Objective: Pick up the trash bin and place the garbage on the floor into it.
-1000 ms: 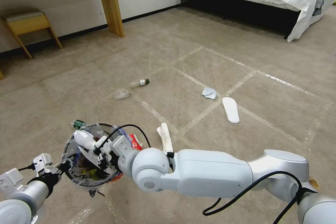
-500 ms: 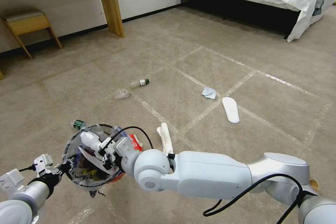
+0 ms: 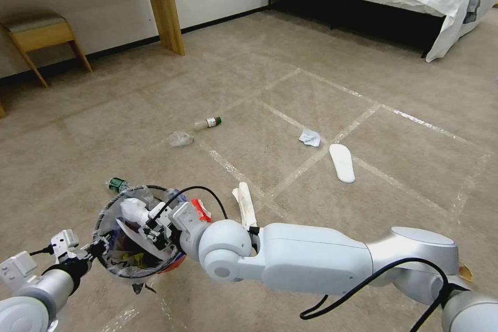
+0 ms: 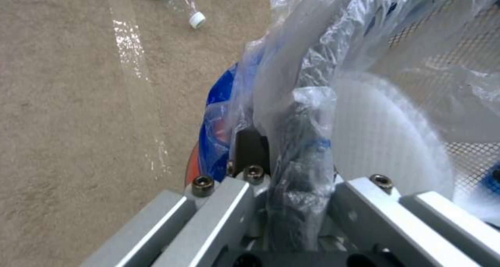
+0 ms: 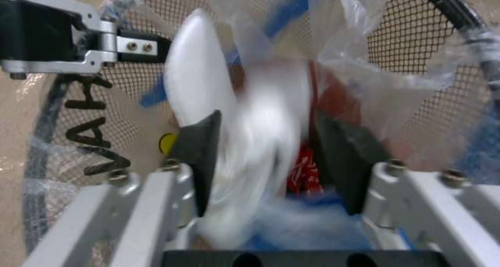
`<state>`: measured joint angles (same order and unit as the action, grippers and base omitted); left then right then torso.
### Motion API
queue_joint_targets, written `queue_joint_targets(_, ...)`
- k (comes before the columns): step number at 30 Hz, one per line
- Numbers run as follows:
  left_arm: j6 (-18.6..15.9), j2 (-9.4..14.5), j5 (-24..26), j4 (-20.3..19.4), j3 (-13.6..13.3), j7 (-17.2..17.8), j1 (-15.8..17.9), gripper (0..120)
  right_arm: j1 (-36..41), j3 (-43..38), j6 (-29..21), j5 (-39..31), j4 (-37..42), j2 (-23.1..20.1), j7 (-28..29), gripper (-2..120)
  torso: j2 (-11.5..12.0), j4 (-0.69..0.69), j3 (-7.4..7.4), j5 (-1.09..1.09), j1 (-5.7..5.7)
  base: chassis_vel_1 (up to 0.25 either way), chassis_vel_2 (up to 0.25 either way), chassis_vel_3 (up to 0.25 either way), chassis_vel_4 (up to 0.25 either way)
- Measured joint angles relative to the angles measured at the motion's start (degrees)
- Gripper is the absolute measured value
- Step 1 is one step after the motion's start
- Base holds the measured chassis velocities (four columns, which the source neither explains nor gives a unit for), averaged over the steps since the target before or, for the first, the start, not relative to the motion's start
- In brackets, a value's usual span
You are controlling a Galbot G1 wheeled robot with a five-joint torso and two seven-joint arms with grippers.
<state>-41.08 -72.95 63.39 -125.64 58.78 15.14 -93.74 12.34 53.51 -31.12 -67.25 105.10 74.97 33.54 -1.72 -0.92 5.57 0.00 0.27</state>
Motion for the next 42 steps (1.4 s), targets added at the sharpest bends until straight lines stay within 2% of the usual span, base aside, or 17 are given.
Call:
queue_joint_targets(4, 0.01, 0.0, -0.09, 0.27, -0.01, -0.01, 0.0, 1, 0.0, -0.07, -0.02, 0.02, 0.09, -0.01, 0.0, 64, 0.0, 0.0, 0.0, 0.0, 0.0, 0.0, 0.0, 0.0, 0.0)
queue_joint_targets(6, 0.04, -0.01, -0.22, 0.54, -0.01, -0.07, 0.0, 1, -0.01, -0.21, -0.1, 0.01, 0.32, 0.01, 0.02, 77, 0.0, 0.0, 0.0, 0.0, 0.0, 0.0, 0.0, 0.0, 0.0)
queue_joint_targets(7, 0.04, -0.01, -0.22, 0.54, -0.01, -0.07, 0.0, 1, -0.01, -0.21, -0.1, 0.01, 0.32, 0.01, 0.02, 77, 0.0, 0.0, 0.0, 0.0, 0.0, 0.0, 0.0, 0.0, 0.0)
queue_joint_targets(9, 0.07, -0.02, -0.27, 0.59, -0.01, -0.1, 0.01, 1, -0.08, -0.33, -0.18, -0.07, 0.53, 0.04, 0.06, 86, 0.0, 0.0, 0.0, 0.0, 0.0, 0.0, 0.0, 0.0, 0.0)
queue_joint_targets(14, 0.1, -0.02, -0.31, 0.7, -0.04, -0.15, 0.06, 1, -0.21, -0.79, -0.38, -0.14, 1.11, 0.03, 0.34, 98, 0.0, 0.0, 0.0, 0.0, 0.0, 0.0, 0.0, 0.0, 0.0)
queue_joint_targets(26, 0.24, -0.41, -1.09, 1.29, -0.18, -0.77, 0.14, 1, -0.57, -5.31, -0.08, 0.12, 2.73, 0.2, 0.23, 98, 0.0, 0.0, 0.0, 0.0, 0.0, 0.0, 0.0, 0.0, 0.0)
queue_joint_targets(33, 0.27, -0.28, -0.96, 1.32, 0.71, -0.77, -0.09, 1, -0.81, -9.98, 0.93, 1.46, 4.48, -0.04, -0.31, 98, 0.0, 0.0, 0.0, 0.0, 0.0, 0.0, 0.0, 0.0, 0.0)
queue_joint_targets(42, 0.31, 0.0, -0.72, 1.75, 1.25, -0.74, -0.16, 1, 0.27, -16.68, 2.59, 2.48, 6.78, -1.93, -1.89, 99, 0.0, 0.0, 0.0, 0.0, 0.0, 0.0, 0.0, 0.0, 0.0)
